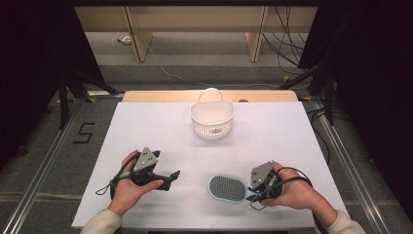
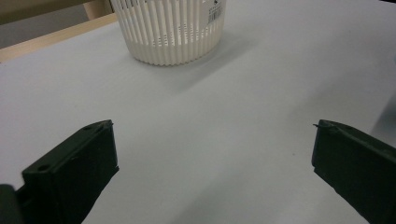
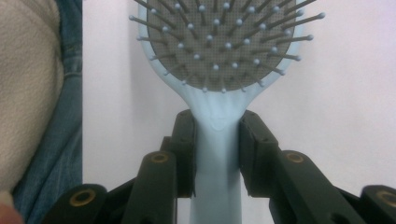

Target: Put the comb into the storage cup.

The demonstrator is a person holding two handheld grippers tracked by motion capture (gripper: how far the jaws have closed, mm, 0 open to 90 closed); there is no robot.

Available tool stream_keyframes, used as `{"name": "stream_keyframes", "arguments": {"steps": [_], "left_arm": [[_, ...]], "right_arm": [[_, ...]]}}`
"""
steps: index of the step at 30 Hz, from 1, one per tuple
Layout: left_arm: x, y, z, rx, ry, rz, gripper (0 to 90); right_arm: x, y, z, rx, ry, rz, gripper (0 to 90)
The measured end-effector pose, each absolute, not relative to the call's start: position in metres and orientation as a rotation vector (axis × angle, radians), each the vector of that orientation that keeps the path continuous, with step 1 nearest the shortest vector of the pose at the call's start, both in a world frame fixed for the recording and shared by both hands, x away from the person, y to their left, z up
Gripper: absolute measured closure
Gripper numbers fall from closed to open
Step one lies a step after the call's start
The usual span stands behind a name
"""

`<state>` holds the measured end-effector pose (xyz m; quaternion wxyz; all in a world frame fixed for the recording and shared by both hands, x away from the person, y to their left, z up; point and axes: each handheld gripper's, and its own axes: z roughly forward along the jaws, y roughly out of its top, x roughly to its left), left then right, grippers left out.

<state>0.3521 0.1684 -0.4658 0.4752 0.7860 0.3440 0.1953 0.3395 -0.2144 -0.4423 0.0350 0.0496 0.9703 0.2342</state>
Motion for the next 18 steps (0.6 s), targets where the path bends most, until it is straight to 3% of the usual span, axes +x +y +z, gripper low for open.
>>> {"name": "stream_keyframes", "arguments": {"steps": [18], "left_arm": [[0.3521, 0.1683, -0.4658, 1.922, 0.841, 0.479, 0.0]], "right_arm": [[0.3385, -0.2207, -0.4378, 0.203, 2.926, 0.802, 70.6]]}}
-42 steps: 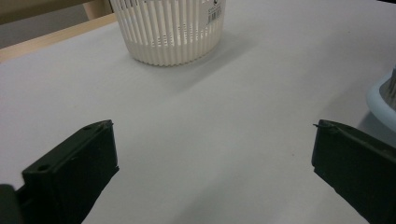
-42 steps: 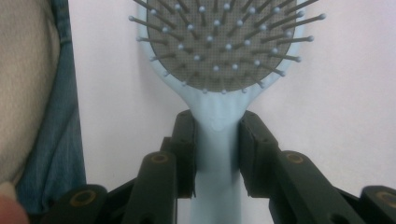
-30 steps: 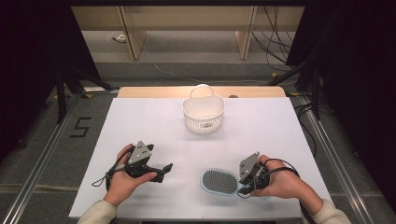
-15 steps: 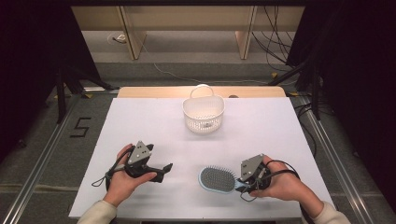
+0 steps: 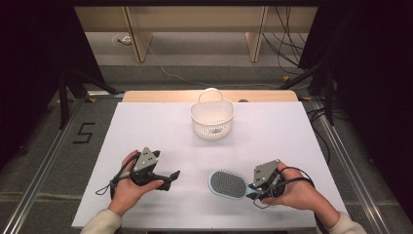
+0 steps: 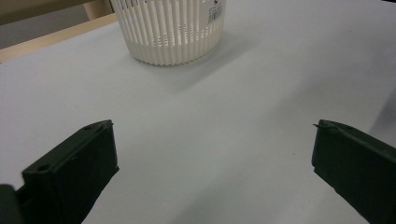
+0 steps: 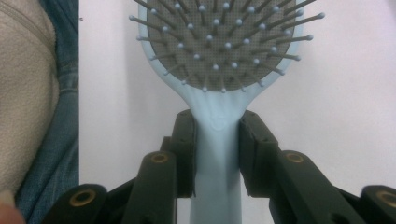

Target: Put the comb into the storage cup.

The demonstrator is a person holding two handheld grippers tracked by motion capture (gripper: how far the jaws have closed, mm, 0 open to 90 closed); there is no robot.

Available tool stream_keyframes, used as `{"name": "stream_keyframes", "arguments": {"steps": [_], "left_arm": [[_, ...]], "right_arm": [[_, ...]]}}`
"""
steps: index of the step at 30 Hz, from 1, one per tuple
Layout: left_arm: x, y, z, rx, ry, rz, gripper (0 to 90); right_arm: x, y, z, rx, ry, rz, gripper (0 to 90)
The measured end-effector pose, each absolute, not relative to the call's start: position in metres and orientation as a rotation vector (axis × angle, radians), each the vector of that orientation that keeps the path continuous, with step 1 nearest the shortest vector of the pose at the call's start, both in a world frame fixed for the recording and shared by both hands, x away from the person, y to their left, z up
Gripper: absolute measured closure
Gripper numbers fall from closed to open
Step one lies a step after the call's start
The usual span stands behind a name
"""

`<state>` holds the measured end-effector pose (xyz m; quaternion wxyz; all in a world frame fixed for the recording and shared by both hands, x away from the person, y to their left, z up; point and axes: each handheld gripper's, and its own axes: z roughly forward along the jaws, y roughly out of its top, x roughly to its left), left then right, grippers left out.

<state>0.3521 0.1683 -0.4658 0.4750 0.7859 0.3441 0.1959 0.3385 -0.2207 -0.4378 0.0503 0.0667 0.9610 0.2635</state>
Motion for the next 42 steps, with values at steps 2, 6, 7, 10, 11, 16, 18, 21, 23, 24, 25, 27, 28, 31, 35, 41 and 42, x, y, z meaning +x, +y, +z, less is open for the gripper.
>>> {"name": "stream_keyframes", "arguments": {"steps": [2, 6, 7, 10, 11, 16, 18, 21, 23, 24, 25, 27, 28, 31, 35, 41, 42], "left_arm": [[0.352, 0.168, -0.466, 1.921, 0.842, 0.479, 0.0], [0.352, 0.168, -0.466, 1.921, 0.841, 0.478, 0.0], [0.352, 0.168, -0.466, 1.921, 0.842, 0.478, 0.0], [0.352, 0.168, -0.466, 1.921, 0.843, 0.478, 0.0], [0.352, 0.168, -0.466, 1.921, 0.843, 0.479, 0.0], [0.352, 0.168, -0.466, 1.921, 0.843, 0.480, 0.0], [0.352, 0.169, -0.466, 1.920, 0.844, 0.481, 0.0], [0.352, 0.169, -0.466, 1.920, 0.845, 0.480, 0.0], [0.352, 0.169, -0.466, 1.920, 0.844, 0.479, 0.0], [0.352, 0.169, -0.466, 1.920, 0.844, 0.480, 0.0], [0.352, 0.169, -0.466, 1.920, 0.842, 0.479, 0.0], [0.352, 0.169, -0.466, 1.921, 0.843, 0.478, 0.0], [0.352, 0.169, -0.466, 1.921, 0.844, 0.478, 0.0], [0.352, 0.169, -0.466, 1.918, 0.844, 0.480, 0.0], [0.352, 0.168, -0.466, 1.921, 0.843, 0.478, 0.0], [0.352, 0.169, -0.466, 1.921, 0.845, 0.478, 0.0], [0.352, 0.168, -0.466, 1.921, 0.844, 0.477, 0.0]], "right_arm": [[0.339, -0.222, -0.437, 0.218, 2.920, 0.812, 70.6], [0.339, -0.224, -0.437, 0.241, 2.900, 0.841, 70.6], [0.340, -0.225, -0.436, 0.249, 2.897, 0.848, 70.6], [0.340, -0.226, -0.436, 0.262, 2.879, 0.880, 70.6], [0.340, -0.227, -0.435, 0.265, 2.870, 0.889, 70.6], [0.341, -0.229, -0.434, 0.289, 2.840, 0.920, 70.6], [0.342, -0.230, -0.434, 0.308, 2.828, 0.934, 70.6], [0.342, -0.231, -0.434, 0.316, 2.813, 0.956, 70.6], [0.342, -0.232, -0.434, 0.327, 2.809, 0.960, 70.5], [0.342, -0.232, -0.434, 0.323, 2.811, 0.954, 70.6], [0.342, -0.232, -0.434, 0.328, 2.807, 0.952, 70.6], [0.342, -0.232, -0.434, 0.329, 2.806, 0.954, 70.5], [0.343, -0.232, -0.434, 0.330, 2.801, 0.958, 70.6], [0.343, -0.232, -0.434, 0.337, 2.788, 0.973, 70.5], [0.344, -0.233, -0.432, 0.352, 2.767, 0.991, 70.5], [0.345, -0.234, -0.432, 0.380, 2.736, 1.019, 70.6], [0.345, -0.234, -0.432, 0.384, 2.729, 1.019, 70.6]]}}
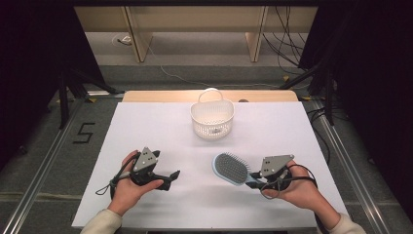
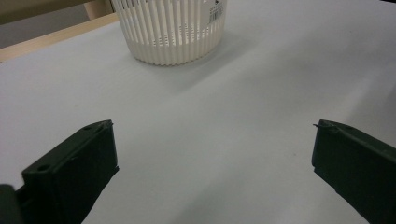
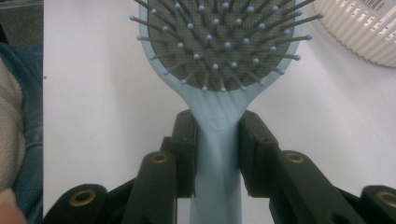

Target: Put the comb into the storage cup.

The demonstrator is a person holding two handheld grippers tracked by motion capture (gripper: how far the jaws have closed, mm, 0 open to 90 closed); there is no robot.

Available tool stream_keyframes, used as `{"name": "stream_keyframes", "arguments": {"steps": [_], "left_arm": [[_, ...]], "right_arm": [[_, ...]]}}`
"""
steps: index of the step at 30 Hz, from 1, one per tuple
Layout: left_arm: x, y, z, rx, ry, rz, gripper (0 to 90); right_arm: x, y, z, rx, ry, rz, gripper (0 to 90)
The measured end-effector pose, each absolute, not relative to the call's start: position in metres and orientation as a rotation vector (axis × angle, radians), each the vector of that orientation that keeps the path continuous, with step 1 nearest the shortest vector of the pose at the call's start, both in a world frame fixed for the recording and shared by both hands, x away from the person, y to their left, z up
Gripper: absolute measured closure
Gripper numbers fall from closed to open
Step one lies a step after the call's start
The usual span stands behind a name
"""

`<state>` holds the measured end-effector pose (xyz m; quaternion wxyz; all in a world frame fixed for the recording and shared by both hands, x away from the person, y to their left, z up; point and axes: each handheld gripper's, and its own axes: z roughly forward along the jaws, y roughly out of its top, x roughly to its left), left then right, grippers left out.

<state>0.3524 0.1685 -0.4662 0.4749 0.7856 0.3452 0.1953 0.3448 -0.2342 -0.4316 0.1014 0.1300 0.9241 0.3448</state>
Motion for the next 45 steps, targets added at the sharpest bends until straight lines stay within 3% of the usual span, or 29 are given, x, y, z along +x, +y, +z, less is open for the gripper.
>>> {"name": "stream_keyframes", "arguments": {"steps": [45], "left_arm": [[0.353, 0.168, -0.466, 1.921, 0.844, 0.478, 0.0]], "right_arm": [[0.351, -0.245, -0.423, 0.558, 2.487, 1.211, 70.6]]}}
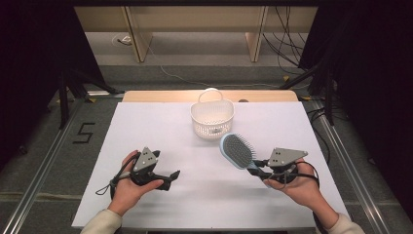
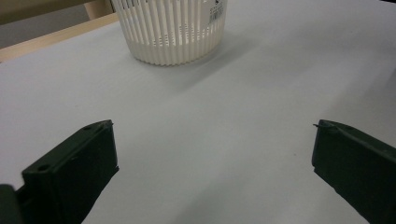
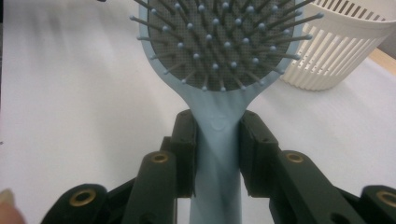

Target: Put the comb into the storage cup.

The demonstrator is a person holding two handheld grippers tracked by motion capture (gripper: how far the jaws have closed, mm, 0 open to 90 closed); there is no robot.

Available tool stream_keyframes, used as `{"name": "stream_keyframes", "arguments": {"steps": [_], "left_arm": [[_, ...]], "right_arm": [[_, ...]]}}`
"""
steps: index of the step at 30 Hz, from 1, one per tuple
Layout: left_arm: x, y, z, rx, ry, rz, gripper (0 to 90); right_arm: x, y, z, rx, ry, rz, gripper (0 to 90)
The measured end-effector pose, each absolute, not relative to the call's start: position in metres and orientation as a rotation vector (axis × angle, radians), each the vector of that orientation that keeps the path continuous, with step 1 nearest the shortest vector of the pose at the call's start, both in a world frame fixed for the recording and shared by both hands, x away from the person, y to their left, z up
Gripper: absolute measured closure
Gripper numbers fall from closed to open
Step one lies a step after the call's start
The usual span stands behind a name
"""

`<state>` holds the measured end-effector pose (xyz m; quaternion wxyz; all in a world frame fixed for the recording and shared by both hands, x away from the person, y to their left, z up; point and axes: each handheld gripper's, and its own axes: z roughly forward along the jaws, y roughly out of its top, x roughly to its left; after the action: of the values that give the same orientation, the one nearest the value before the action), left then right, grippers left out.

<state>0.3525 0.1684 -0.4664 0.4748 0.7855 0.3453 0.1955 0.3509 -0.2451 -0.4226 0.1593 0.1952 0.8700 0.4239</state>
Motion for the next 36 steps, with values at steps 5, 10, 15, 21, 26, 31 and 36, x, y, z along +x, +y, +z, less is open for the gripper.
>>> {"name": "stream_keyframes", "arguments": {"steps": [5, 10, 15, 21, 26, 31, 36], "left_arm": [[0.352, 0.168, -0.466, 1.922, 0.844, 0.480, 0.0], [0.353, 0.168, -0.466, 1.921, 0.845, 0.481, 0.0], [0.353, 0.168, -0.467, 1.922, 0.845, 0.481, 0.0], [0.353, 0.168, -0.467, 1.922, 0.845, 0.481, 0.0], [0.353, 0.168, -0.467, 1.922, 0.845, 0.481, 0.0], [0.353, 0.168, -0.467, 1.922, 0.845, 0.481, 0.0], [0.353, 0.168, -0.467, 1.922, 0.844, 0.480, 0.0]], "right_arm": [[0.352, -0.247, -0.422, 0.590, 2.456, 1.219, 70.5], [0.352, -0.249, -0.421, 0.615, 2.431, 1.225, 70.5], [0.353, -0.250, -0.420, 0.637, 2.412, 1.234, 70.5], [0.354, -0.253, -0.420, 0.666, 2.384, 1.247, 70.5], [0.354, -0.254, -0.419, 0.682, 2.368, 1.261, 70.5], [0.355, -0.255, -0.418, 0.691, 2.348, 1.272, 70.5], [0.355, -0.256, -0.418, 0.705, 2.332, 1.284, 70.5]]}}
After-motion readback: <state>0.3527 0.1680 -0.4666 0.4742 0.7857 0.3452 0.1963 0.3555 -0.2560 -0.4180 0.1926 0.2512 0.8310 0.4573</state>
